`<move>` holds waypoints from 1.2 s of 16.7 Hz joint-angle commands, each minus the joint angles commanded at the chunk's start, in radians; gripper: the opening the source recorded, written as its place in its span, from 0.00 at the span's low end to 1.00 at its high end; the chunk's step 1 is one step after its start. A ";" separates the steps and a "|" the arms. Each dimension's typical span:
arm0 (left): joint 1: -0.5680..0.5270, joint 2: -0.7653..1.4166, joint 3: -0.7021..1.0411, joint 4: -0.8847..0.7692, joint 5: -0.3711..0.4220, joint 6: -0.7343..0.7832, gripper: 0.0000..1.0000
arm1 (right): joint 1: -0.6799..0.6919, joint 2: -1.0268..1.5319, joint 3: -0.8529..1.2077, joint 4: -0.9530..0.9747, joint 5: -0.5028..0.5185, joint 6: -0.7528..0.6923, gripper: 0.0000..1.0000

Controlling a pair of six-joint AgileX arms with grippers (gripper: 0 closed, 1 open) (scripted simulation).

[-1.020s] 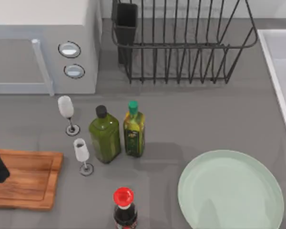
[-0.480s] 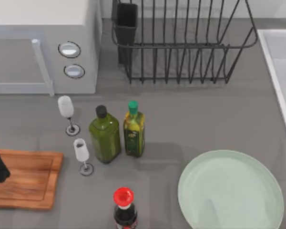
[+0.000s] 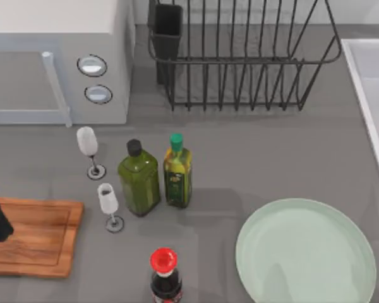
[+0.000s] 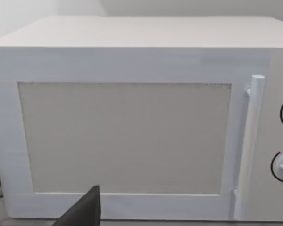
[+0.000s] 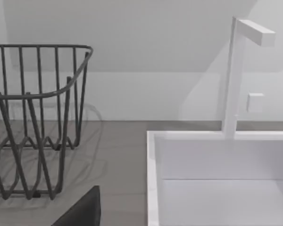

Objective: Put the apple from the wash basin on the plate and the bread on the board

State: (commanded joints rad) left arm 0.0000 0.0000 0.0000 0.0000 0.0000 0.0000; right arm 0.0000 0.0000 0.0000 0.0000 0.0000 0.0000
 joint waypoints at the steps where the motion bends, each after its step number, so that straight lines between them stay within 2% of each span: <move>1: 0.000 0.000 0.000 0.000 0.000 0.000 1.00 | 0.000 0.000 0.000 0.000 0.000 0.000 1.00; 6: 0.000 0.000 0.000 0.000 0.000 0.000 1.00 | -0.004 0.031 0.030 -0.020 0.000 -0.003 1.00; 10: 0.000 0.000 0.000 0.000 0.000 0.000 1.00 | -0.025 0.220 0.204 -0.134 0.000 -0.023 1.00; 14: 0.000 0.000 0.000 0.000 0.000 0.000 1.00 | -0.059 0.565 0.486 -0.315 0.001 -0.054 1.00; 20: 0.000 0.000 0.000 0.000 0.000 0.000 1.00 | -0.120 1.230 0.992 -0.638 0.002 -0.109 1.00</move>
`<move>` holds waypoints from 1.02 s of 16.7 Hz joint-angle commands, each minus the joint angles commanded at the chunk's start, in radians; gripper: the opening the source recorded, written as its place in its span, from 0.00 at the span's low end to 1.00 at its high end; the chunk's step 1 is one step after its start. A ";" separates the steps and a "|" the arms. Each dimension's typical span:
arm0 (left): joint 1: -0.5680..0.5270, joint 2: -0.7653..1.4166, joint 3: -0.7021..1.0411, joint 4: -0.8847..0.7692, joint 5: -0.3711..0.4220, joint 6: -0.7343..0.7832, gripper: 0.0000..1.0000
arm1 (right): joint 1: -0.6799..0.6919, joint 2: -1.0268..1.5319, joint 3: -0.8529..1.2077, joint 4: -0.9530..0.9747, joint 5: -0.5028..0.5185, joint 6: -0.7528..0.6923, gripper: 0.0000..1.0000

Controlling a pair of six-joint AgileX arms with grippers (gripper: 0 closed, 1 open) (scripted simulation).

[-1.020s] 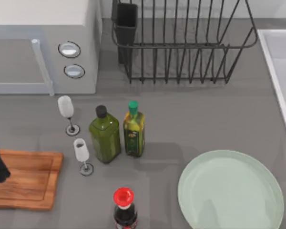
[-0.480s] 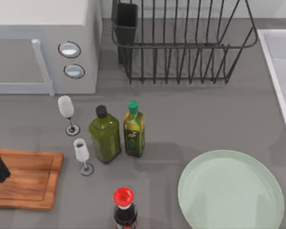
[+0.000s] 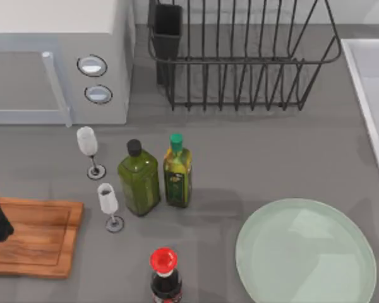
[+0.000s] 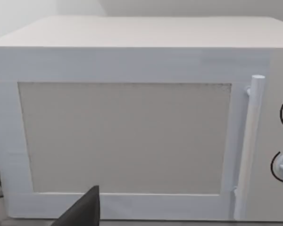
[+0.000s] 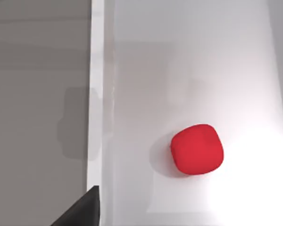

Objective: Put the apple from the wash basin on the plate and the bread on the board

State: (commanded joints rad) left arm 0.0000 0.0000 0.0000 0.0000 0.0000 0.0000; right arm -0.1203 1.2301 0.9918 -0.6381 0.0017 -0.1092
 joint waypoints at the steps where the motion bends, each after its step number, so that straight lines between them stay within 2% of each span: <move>1: 0.000 0.000 0.000 0.000 0.000 0.000 1.00 | -0.010 0.112 0.085 -0.054 0.000 -0.009 1.00; 5: 0.000 0.000 0.000 0.000 0.000 0.000 1.00 | -0.047 0.524 0.394 -0.249 0.001 -0.043 1.00; 9: 0.000 0.000 0.000 0.000 0.000 0.000 1.00 | -0.074 0.821 0.620 -0.393 0.001 -0.067 1.00; 12: 0.000 0.000 0.000 0.000 0.000 0.000 1.00 | -0.085 0.936 0.711 -0.452 0.001 -0.077 1.00; 17: 0.000 0.000 0.000 0.000 0.000 0.000 1.00 | -0.088 0.959 0.730 -0.465 0.001 -0.080 1.00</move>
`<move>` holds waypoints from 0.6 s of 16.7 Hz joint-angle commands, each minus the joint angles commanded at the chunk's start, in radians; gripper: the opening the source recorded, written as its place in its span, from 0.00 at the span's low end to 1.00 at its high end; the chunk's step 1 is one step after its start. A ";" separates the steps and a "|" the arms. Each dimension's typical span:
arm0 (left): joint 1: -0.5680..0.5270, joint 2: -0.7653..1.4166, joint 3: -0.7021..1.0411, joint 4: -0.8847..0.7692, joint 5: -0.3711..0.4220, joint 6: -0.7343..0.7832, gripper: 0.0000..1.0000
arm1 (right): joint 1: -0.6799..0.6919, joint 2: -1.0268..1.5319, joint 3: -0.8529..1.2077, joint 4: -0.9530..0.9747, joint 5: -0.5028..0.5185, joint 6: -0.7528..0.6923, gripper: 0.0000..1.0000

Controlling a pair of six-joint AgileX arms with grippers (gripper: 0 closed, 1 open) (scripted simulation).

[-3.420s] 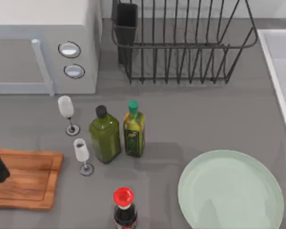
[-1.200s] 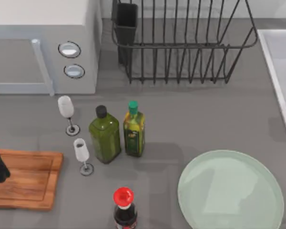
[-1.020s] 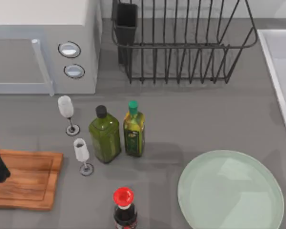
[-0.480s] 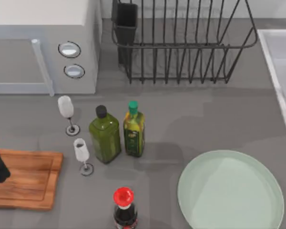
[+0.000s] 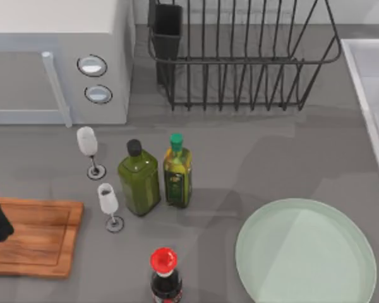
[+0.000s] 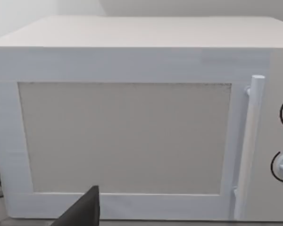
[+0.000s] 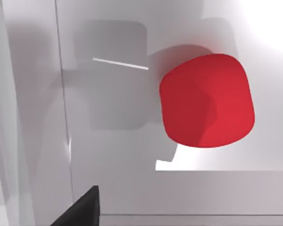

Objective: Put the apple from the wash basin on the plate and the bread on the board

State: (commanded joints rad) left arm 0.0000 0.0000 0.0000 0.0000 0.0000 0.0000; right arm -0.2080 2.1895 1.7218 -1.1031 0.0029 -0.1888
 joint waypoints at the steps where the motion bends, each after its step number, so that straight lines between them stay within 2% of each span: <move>1: 0.000 0.000 0.000 0.000 0.000 0.000 1.00 | 0.006 -0.002 -0.003 0.002 0.000 0.001 1.00; 4: 0.000 0.000 0.000 0.000 0.000 0.000 1.00 | 0.005 0.021 -0.028 0.042 0.000 0.001 1.00; 10: 0.000 0.000 0.000 0.000 0.000 0.000 1.00 | 0.002 0.136 -0.151 0.297 0.001 0.003 1.00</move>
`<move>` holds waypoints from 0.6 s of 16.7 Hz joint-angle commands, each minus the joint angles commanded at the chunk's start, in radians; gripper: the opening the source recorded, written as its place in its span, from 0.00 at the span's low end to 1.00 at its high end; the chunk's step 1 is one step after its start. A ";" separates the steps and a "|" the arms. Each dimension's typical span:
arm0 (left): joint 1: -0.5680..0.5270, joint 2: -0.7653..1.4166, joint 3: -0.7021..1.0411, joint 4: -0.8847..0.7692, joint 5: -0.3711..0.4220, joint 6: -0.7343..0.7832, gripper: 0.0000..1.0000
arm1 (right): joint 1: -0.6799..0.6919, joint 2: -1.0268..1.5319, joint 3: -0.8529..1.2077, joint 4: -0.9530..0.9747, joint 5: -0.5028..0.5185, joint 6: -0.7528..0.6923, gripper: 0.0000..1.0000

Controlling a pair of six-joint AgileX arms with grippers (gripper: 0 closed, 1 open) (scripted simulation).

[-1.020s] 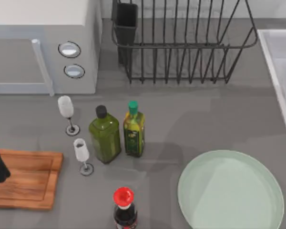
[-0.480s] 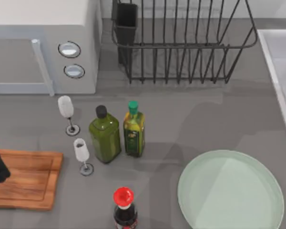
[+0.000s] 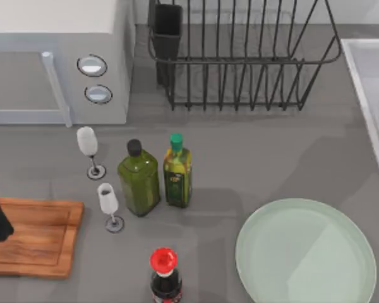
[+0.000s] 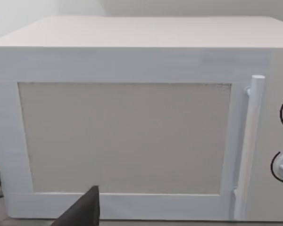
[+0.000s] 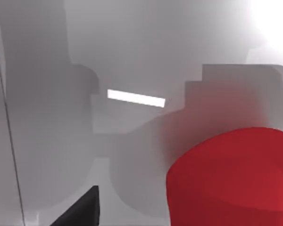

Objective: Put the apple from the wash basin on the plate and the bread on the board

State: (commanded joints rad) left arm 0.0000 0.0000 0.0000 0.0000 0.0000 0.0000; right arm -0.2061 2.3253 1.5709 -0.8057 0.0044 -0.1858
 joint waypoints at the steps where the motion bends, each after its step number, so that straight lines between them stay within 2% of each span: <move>1: 0.000 0.000 0.000 0.000 0.000 0.000 1.00 | 0.000 0.013 -0.013 0.020 0.000 0.000 1.00; 5: 0.000 0.000 0.000 0.000 0.000 0.000 1.00 | -0.001 0.021 -0.021 0.031 0.000 0.000 1.00; 10: 0.000 0.000 0.000 0.000 0.000 0.000 1.00 | -0.001 0.021 -0.021 0.031 0.000 0.000 0.62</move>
State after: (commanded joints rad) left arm 0.0000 0.0000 0.0000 0.0000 0.0000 0.0000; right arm -0.2067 2.3459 1.5501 -0.7750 0.0045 -0.1856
